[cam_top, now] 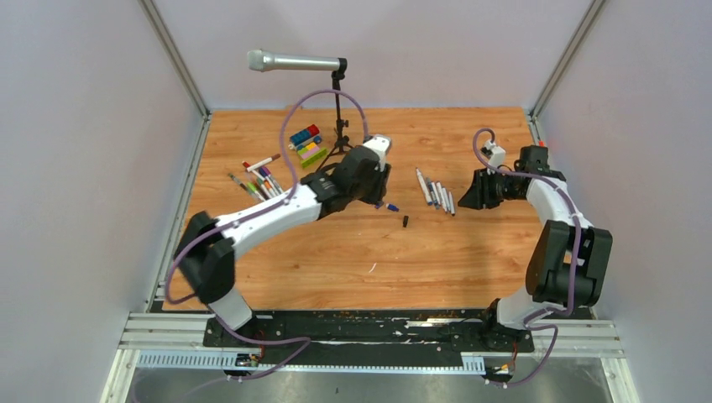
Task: Open the pen caps
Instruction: Place the pen cap at the center of the board, then pick up the pen from the center of the board.
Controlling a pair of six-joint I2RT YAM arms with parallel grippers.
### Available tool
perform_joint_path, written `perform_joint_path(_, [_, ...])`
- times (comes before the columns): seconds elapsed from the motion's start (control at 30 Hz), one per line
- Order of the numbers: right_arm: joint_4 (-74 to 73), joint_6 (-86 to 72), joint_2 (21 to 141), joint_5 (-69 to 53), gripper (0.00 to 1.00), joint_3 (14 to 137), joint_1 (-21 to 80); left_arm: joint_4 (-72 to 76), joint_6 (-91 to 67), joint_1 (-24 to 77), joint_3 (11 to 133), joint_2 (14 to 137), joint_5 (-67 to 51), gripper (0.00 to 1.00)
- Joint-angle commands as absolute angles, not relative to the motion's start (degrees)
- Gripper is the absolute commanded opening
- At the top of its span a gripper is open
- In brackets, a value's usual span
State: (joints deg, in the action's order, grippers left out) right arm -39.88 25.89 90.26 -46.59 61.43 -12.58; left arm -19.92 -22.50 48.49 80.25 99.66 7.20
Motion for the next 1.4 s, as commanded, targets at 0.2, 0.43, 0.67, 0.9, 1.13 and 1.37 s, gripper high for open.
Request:
perform_joint_path(0.2, [-39.0, 30.4, 80.3, -52.4, 0.33, 58.9, -13.0, -9.8, -18.9, 44.5, 52.2, 71.9, 26.5, 0.83])
perform_joint_path(0.43, [-35.5, 31.3, 73.3, -54.6, 0.34, 54.7, -13.1, -6.3, -21.7, 36.5, 41.7, 60.3, 22.1, 1.0])
perform_joint_path(0.67, [-29.4, 30.8, 66.5, -57.2, 0.35, 48.9, -13.7, -7.1, -25.9, 23.4, 40.8, 62.0, 8.0, 1.0])
perform_joint_path(0.9, [-26.9, 30.1, 65.0, -57.0, 0.35, 47.0, -14.9, -8.8, -31.8, 12.9, 44.0, 70.8, -2.1, 0.96])
perform_joint_path(1.13, [-26.9, 30.0, 65.7, -55.9, 0.35, 47.2, -15.0, -13.4, -32.4, 5.3, 53.6, 80.5, -4.0, 0.95])
perform_joint_path(1.37, [-26.9, 29.9, 65.9, -55.9, 0.35, 47.2, -15.0, -19.8, -14.0, -2.1, 71.1, 94.6, -19.3, 0.92])
